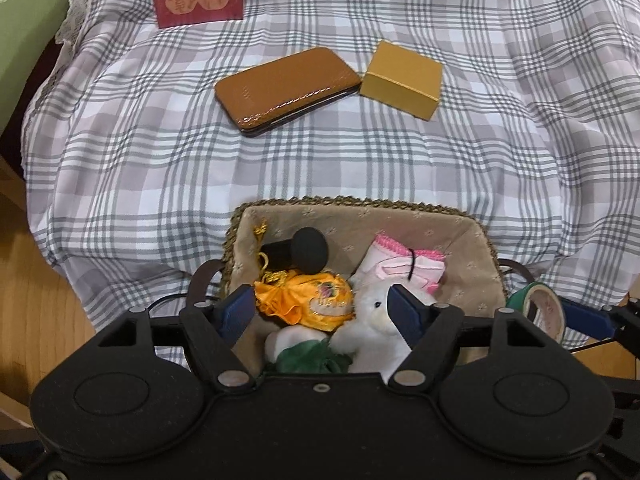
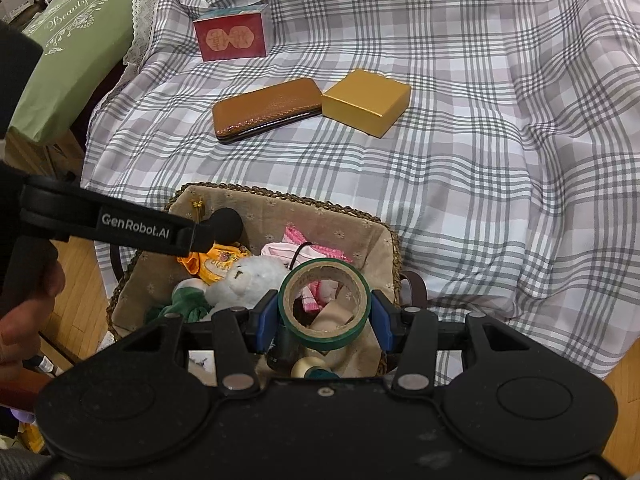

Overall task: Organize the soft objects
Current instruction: 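Open the left gripper over the basket while the right gripper releases the tape roll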

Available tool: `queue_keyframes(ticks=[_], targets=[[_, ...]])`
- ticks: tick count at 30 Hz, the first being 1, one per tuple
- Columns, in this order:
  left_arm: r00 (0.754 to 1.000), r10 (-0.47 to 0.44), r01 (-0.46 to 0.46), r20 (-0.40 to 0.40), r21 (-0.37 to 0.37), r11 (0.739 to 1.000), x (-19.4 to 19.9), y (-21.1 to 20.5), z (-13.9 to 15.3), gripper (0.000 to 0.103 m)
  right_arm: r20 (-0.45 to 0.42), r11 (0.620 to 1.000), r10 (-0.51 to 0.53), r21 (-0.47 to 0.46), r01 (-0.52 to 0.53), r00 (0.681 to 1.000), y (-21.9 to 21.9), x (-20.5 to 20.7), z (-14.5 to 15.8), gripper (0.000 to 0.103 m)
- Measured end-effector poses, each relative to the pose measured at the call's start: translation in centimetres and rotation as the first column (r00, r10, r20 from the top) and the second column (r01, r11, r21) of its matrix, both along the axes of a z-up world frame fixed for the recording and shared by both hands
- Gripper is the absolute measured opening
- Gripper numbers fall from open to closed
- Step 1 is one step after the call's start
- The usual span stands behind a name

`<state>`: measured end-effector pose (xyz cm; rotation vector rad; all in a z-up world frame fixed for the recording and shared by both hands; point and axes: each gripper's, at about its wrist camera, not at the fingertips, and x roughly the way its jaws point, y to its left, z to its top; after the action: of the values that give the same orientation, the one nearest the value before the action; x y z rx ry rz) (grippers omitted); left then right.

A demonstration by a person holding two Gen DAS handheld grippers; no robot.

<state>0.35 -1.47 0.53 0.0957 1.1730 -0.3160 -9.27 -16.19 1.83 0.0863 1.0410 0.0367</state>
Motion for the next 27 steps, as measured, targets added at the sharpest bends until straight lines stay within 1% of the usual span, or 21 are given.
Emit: queue_keyframes(ticks=[8, 12, 16, 27], targets=[[1.000, 0.004, -0.004, -0.004, 0.040, 0.999, -0.5, 0.4, -0.5, 0.069, 0.004, 1.000, -0.016, 0.009, 0.016, 1.000, -0.2, 0.3, 0.0, 0.048], [1.000, -0.002, 0.003, -0.012, 0.055, 0.999, -0.7, 0.3, -0.7, 0.069, 0.010, 1.000, -0.026, 0.011, 0.026, 1.000, -0.2, 0.3, 0.1, 0.055], [1.000, -0.005, 0.006, -0.015, 0.065, 0.998, -0.8, 0.2, -0.7, 0.070, 0.007, 0.999, -0.036, 0.005, 0.036, 0.999, -0.3, 0.3, 0.0, 0.057], [1.000, 0.012, -0.010, -0.024, 0.103, 0.995, -1.2, 0.2, -1.1, 0.070, -0.047, 0.992, -0.122, -0.030, 0.121, 0.991, -1.2, 0.6, -1.1, 0.060]])
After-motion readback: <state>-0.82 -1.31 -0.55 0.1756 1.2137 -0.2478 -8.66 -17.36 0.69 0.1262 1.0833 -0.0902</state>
